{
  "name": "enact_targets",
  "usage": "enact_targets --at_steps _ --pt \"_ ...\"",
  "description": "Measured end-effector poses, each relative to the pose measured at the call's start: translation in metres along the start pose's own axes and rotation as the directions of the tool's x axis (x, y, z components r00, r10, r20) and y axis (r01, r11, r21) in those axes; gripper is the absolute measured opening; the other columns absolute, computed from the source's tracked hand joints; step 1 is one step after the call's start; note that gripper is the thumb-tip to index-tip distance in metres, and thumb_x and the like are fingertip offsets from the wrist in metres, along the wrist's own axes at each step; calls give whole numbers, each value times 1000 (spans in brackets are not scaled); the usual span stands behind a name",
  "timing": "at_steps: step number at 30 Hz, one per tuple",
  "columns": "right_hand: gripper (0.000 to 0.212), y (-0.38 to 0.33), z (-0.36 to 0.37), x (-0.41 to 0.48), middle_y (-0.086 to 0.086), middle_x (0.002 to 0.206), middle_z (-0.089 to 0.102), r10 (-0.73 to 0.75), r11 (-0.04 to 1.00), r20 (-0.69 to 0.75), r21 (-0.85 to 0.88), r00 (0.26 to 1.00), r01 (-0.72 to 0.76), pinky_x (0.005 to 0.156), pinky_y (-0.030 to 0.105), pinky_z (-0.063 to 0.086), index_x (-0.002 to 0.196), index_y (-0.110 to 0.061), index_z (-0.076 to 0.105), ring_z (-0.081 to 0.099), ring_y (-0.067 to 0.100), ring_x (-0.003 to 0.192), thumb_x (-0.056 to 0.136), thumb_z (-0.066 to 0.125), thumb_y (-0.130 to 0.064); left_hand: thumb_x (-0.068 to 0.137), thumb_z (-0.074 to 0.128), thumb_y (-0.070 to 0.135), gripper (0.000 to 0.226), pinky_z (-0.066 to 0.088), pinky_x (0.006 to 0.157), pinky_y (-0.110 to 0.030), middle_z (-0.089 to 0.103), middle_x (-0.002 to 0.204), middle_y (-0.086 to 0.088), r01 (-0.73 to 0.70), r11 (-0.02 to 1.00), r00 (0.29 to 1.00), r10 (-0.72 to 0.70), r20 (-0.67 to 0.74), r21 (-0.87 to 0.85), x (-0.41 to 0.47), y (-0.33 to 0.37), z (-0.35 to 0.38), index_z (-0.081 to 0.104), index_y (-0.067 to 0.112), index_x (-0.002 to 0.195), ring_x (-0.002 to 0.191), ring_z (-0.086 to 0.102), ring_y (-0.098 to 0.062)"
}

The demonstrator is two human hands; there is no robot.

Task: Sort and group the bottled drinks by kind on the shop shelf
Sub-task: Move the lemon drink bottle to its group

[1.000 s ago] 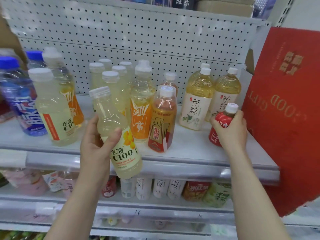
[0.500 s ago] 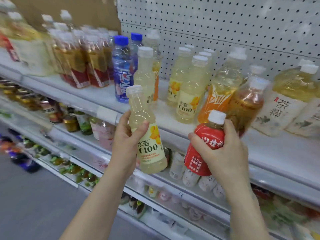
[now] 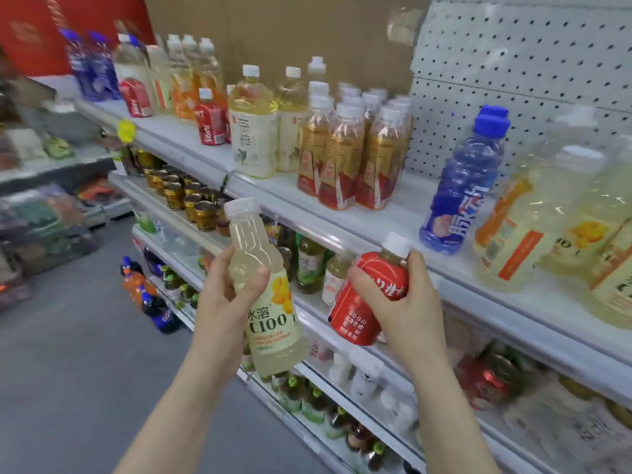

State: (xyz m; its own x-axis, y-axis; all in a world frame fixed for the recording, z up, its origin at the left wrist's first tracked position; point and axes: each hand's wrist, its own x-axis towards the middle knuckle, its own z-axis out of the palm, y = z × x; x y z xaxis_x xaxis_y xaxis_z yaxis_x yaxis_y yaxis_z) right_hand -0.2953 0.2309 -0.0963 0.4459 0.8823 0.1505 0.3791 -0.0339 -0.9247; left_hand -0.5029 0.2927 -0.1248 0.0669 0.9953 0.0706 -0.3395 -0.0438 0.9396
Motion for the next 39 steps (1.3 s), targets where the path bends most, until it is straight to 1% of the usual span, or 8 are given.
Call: enact_targets --at_steps 4,7,15,18,20,22,28,39 --pt "53 -23 76 20 -17 105 62 -11 1000 91 12 996 10 83 28 54 112 -44 49 63 2 95 70 77 -61 64 81 40 82 53 92 -52 71 119 -7 -16 1000 998 15 -66 -2 38 23 -69 51 24 139 100 71 -27" --pt "39 -42 125 39 -23 98 60 -13 1000 162 7 987 12 70 15 43 98 -46 48 61 -4 87 77 80 -51 51 91 52 99 58 79 -42 71 119 -6 -29 1000 993 28 -117 -3 65 38 -107 52 24 137 99 72 -25" --pt "56 -61 250 121 -18 111 65 -74 997 292 44 954 64 93 45 58 115 -48 51 66 3 100 69 81 -59 47 93 55 103 61 77 -37 71 121 -9 -81 995 979 70 -190 -51 164 48 -181 53 22 136 97 72 -24" --pt "65 -78 294 166 -21 115 63 -131 991 309 67 942 116 93 43 57 124 -49 47 64 2 103 70 80 -59 49 92 56 100 61 73 -35 72 119 -8 -118 992 975 110 -195 -32 212 58 -201 53 22 135 95 73 -23" --pt "53 -96 320 198 -29 106 60 -178 984 309 71 934 164 86 27 55 115 -49 46 62 -6 97 76 81 -50 48 91 58 102 60 72 -35 72 119 -7 -127 992 971 121 -208 -19 245 67 -214 52 23 136 96 73 -24" --pt "46 -117 343 230 -30 101 61 -242 970 271 69 932 232 78 17 52 109 -45 46 61 -11 92 80 81 -44 46 92 60 100 60 73 -35 72 117 -6 -154 988 964 147 -223 -14 275 76 -227 55 26 133 97 73 -24" --pt "56 -156 390 327 -9 123 58 -346 935 -40 -96 937 341 93 31 48 130 -28 42 59 8 111 86 76 -38 43 92 61 100 60 73 -36 74 113 -5 -136 990 965 126 -231 -30 348 90 -262 56 30 131 95 73 -24" --pt "68 -142 436 401 8 135 49 -211 911 -275 -402 938 87 94 33 41 136 -9 39 51 27 124 86 80 -30 53 89 53 97 52 95 -53 71 121 -6 -12 1000 1000 12 12 -20 444 95 -302 50 28 139 108 69 -29"
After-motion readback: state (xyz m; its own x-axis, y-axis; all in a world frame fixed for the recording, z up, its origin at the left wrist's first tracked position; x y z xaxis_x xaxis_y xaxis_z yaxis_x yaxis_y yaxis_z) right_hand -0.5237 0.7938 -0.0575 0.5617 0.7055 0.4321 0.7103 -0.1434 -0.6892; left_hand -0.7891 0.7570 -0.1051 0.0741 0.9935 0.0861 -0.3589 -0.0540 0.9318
